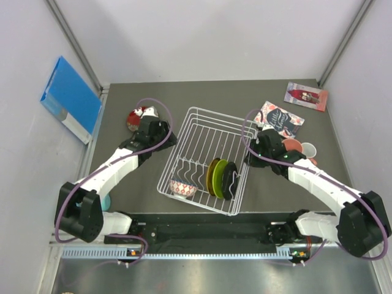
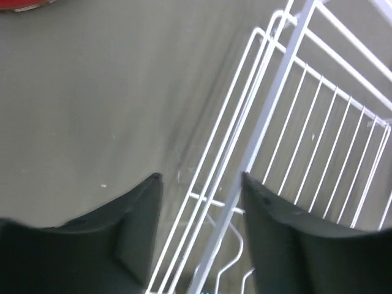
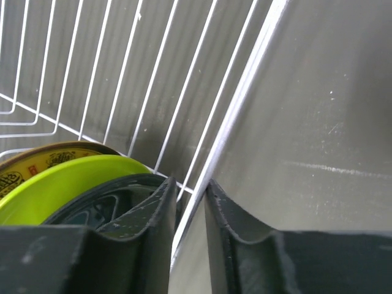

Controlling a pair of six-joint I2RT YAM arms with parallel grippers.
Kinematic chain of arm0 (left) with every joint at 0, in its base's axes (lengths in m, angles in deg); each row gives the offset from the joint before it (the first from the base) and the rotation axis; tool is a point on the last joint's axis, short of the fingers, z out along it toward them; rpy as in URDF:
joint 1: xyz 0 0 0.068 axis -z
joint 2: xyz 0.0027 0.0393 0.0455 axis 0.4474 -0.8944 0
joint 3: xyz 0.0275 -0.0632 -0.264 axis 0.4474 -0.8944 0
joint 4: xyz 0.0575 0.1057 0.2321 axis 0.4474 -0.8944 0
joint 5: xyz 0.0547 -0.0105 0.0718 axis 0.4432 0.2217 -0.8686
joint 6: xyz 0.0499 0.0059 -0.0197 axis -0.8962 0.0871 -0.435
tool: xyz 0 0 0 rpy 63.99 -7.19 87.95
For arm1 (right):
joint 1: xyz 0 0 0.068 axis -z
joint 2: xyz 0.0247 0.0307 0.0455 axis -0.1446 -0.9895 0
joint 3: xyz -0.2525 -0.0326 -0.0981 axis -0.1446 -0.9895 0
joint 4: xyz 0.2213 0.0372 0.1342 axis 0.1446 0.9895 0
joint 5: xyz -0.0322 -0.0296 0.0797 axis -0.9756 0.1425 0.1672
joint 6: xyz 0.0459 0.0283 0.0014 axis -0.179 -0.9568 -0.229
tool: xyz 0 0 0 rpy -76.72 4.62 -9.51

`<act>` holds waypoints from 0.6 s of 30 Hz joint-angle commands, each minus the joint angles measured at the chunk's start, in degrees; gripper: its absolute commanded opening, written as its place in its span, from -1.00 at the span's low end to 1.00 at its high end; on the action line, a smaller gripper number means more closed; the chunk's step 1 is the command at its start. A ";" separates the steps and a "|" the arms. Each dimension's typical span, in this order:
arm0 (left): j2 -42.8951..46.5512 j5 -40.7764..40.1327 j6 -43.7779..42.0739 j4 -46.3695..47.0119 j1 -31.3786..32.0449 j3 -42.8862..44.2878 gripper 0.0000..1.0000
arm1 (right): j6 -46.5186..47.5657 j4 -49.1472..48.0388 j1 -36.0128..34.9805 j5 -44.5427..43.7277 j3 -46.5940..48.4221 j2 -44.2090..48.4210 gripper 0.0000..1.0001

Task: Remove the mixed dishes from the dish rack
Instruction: Adjust the dish rack at the center of the board.

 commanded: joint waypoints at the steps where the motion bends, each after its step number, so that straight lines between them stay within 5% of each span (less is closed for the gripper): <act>1: 0.82 0.06 0.75 0.97 0.79 -1.13 0.46 | 0.64 -2.52 -0.78 1.61 4.32 -0.96 -0.58; 4: 2.57 0.14 1.19 2.20 0.79 -2.18 0.64 | 0.56 -2.60 -0.87 1.60 4.58 -1.31 -0.69; 8: 2.23 1.54 0.23 2.03 0.87 -1.83 0.54 | 0.65 -2.25 -0.78 1.26 5.54 -2.01 -0.98; 12: 1.61 1.90 0.57 2.37 1.23 -2.53 -0.09 | 1.26 -1.64 -0.78 0.64 8.09 -3.33 -1.00; 13: 1.61 1.90 0.66 2.55 1.40 -2.88 -0.47 | 1.43 -1.46 -0.78 0.20 8.79 -4.11 -1.00; 16: 1.87 1.81 1.10 2.99 1.84 -3.59 -1.00 | 1.96 -0.58 -0.78 -0.85 12.48 -6.22 -1.00; 18: 1.70 2.07 1.19 2.91 2.02 -3.68 -1.00 | 2.40 0.12 -0.87 -1.38 15.47 -7.54 -1.00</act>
